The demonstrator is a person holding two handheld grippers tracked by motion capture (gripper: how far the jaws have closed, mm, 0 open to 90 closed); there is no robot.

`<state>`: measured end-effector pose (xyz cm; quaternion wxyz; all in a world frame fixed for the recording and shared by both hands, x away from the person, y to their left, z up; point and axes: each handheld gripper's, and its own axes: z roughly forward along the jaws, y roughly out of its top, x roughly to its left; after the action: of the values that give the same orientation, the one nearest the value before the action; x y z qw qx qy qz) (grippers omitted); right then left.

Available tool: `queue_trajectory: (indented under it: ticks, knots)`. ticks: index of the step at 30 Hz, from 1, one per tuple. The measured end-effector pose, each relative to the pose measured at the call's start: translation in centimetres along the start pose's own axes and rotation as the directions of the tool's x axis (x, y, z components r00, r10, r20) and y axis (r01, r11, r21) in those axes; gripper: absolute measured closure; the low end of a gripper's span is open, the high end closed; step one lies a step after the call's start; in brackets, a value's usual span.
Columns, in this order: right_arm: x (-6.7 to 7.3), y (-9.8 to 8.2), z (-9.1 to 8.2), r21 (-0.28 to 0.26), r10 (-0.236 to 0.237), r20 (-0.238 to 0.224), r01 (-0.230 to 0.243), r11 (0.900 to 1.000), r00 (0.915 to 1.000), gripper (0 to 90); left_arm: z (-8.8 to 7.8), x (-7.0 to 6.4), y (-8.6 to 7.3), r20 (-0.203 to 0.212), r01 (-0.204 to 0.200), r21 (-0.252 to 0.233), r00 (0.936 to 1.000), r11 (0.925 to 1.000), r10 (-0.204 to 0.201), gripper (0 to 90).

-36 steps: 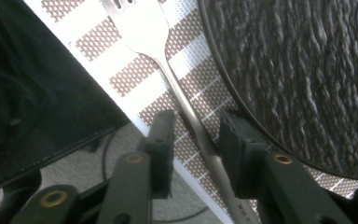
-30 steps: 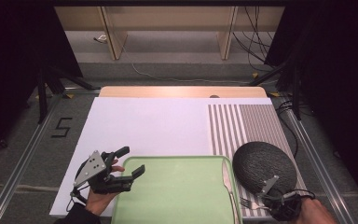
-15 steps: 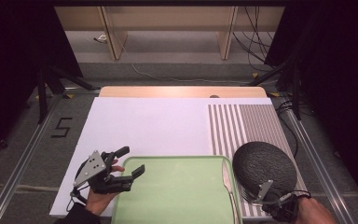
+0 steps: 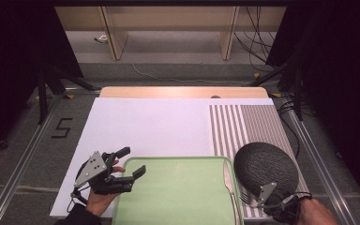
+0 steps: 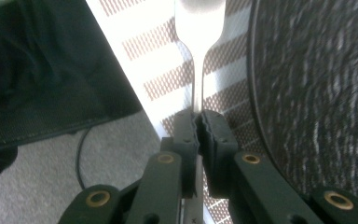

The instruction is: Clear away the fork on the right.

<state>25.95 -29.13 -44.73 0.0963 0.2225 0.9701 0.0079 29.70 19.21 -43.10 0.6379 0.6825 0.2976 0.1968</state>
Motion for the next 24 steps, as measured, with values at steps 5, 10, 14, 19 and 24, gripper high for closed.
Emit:
queue_trajectory:
  ticks: [5,10,14,19,24]
  knots:
    - [-0.1,0.0,-1.0,-0.11,0.03,-0.03,-0.033,0.993,0.9991,85.3,0.0,0.0,0.0,0.0,-0.002,0.001,1.0,1.0,0.002,15.4]
    - [-0.4,0.0,-1.8,-0.221,0.084,-0.06,-0.095,0.971,0.9946,85.3,0.0,0.0,0.0,0.0,-0.001,-0.001,1.0,1.0,0.001,15.4]
    - [-0.7,0.2,-2.4,-0.325,0.114,-0.11,-0.144,0.935,0.9874,85.3,0.0,0.0,0.0,0.0,0.0,0.001,1.0,1.0,0.0,15.4]
    - [-1.1,0.6,-3.1,-0.423,0.156,-0.182,-0.22,0.879,0.9708,85.3,0.0,0.0,0.0,0.0,0.001,0.0,1.0,1.0,-0.001,15.4]
    - [-1.4,1.0,-3.4,-0.487,0.231,-0.214,-0.309,0.817,0.949,85.3,0.0,0.0,0.0,0.001,-0.002,0.0,1.0,1.0,0.002,15.4]
